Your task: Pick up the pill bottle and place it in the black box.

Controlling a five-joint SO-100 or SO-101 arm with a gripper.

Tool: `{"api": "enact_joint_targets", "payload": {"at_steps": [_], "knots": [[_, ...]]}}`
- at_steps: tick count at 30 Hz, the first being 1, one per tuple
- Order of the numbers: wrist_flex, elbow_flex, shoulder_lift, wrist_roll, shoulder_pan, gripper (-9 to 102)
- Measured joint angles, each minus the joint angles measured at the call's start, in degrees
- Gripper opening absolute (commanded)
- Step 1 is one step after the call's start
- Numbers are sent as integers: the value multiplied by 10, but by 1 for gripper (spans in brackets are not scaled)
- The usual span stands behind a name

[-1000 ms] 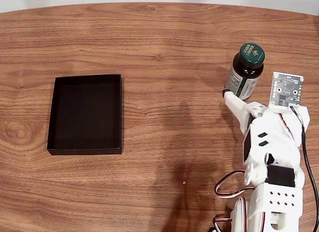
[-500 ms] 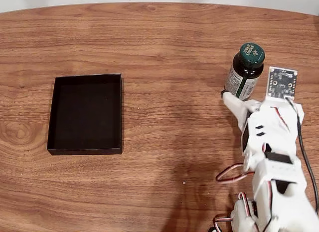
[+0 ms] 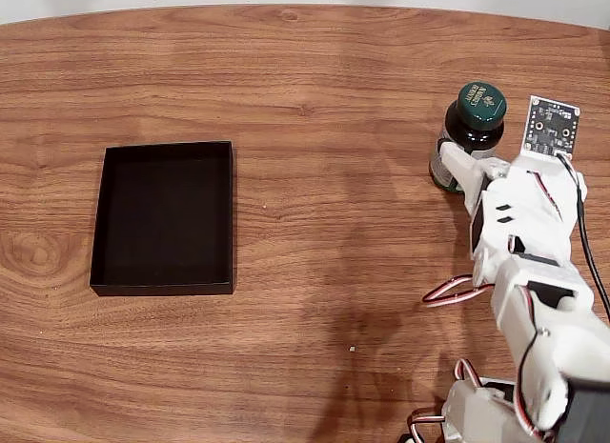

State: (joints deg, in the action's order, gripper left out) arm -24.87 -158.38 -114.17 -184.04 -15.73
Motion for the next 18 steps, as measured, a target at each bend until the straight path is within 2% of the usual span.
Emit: {"api": "enact_joint_targets", "payload": {"at_steps": [9, 18], "knots": [[-31, 47, 67, 0, 4, 35], [-100, 54, 128, 17, 36, 34]]}}
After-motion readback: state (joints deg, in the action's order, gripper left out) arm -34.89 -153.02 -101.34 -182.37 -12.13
